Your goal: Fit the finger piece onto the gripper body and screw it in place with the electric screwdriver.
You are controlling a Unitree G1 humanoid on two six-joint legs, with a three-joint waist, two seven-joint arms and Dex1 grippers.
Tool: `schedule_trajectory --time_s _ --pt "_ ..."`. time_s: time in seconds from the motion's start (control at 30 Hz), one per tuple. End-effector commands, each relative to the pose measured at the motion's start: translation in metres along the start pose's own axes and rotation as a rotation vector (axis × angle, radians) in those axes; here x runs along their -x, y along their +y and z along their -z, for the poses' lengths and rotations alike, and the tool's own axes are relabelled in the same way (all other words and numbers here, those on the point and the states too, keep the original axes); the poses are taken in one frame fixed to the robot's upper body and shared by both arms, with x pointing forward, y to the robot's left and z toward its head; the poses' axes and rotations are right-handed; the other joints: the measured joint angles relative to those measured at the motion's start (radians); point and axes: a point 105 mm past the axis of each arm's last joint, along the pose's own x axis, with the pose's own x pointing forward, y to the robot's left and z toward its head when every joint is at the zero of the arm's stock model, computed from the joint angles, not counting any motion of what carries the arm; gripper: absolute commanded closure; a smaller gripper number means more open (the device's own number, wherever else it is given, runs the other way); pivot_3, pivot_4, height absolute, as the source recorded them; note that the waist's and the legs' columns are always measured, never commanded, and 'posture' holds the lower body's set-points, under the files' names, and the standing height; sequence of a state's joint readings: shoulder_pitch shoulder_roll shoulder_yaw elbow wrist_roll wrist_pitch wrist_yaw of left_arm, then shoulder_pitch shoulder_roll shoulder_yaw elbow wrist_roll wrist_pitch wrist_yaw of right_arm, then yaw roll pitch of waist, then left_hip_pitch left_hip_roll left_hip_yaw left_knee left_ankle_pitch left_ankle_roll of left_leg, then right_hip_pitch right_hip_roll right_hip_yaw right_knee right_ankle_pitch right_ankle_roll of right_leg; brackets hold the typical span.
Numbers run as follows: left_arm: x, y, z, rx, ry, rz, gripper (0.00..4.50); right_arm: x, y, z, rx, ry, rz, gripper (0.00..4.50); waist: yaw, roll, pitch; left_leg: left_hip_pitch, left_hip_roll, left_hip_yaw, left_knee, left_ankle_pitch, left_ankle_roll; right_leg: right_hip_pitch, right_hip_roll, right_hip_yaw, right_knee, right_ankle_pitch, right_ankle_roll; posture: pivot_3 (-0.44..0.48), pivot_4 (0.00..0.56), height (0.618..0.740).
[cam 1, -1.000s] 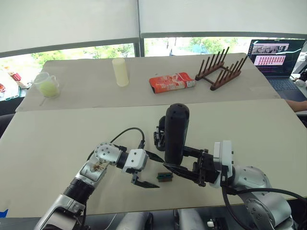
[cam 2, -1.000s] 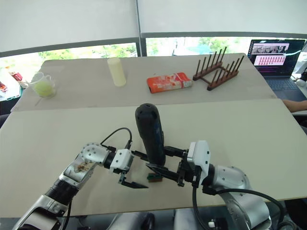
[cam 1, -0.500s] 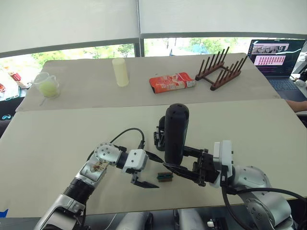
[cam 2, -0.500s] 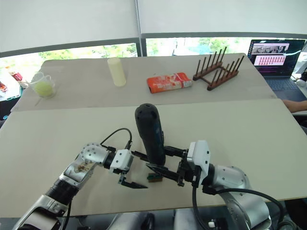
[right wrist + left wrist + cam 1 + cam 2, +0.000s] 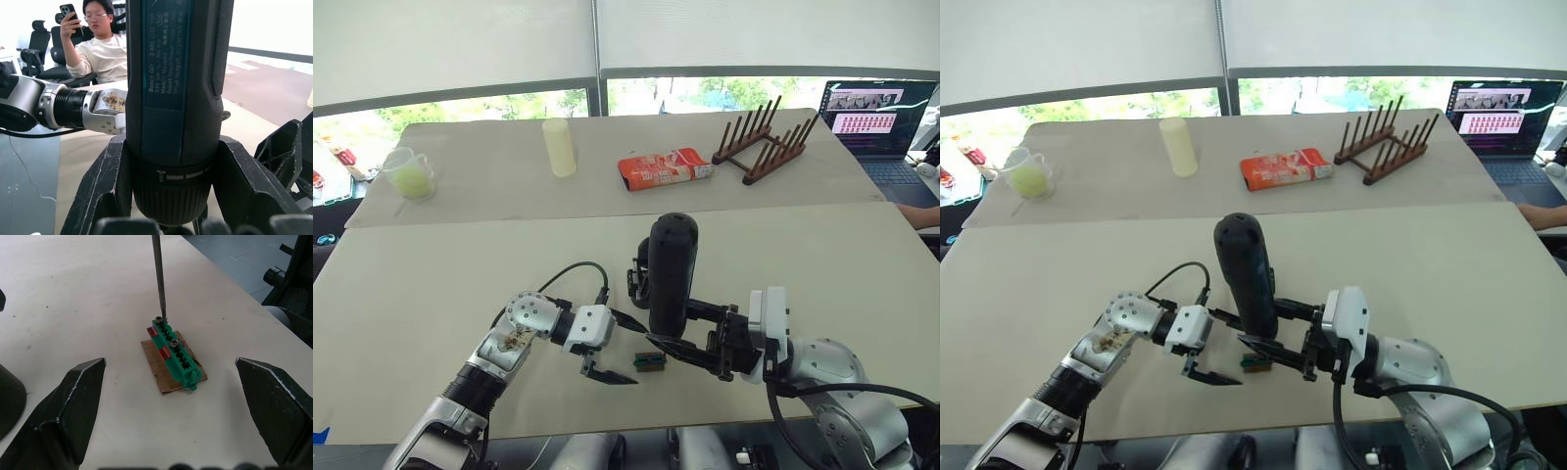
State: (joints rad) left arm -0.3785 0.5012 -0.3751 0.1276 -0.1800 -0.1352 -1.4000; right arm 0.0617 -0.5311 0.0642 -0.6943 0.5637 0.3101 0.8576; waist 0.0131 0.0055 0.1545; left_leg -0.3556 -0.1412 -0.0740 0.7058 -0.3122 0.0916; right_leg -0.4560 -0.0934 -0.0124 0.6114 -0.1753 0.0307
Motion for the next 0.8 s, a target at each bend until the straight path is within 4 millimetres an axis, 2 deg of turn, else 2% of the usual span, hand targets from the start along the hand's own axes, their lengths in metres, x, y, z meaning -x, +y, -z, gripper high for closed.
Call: schedule_trajectory --time_s 0.03,0.8 --pt "-0.0009 0.0027 -0.0064 -0.046 -0.010 0.001 0.00 -0.0002 0.0034 -0.0136 0.052 -0.051 -0.021 2.60 0.000 0.000 0.000 0.000 0.000 0.000 0.000 0.000 0.000 0.000 0.000 0.000 0.000 0.000 0.000 0.000 0.150 0.740" --pt "-0.0056 0.0033 -0.0085 -0.049 -0.021 0.001 0.00 -0.0016 0.0121 -0.0166 0.030 -0.060 -0.045 2.60 0.000 0.000 0.000 0.000 0.000 0.000 0.000 0.000 0.000 0.000 0.000 0.000 0.000 0.000 0.000 0.000 0.150 0.740"
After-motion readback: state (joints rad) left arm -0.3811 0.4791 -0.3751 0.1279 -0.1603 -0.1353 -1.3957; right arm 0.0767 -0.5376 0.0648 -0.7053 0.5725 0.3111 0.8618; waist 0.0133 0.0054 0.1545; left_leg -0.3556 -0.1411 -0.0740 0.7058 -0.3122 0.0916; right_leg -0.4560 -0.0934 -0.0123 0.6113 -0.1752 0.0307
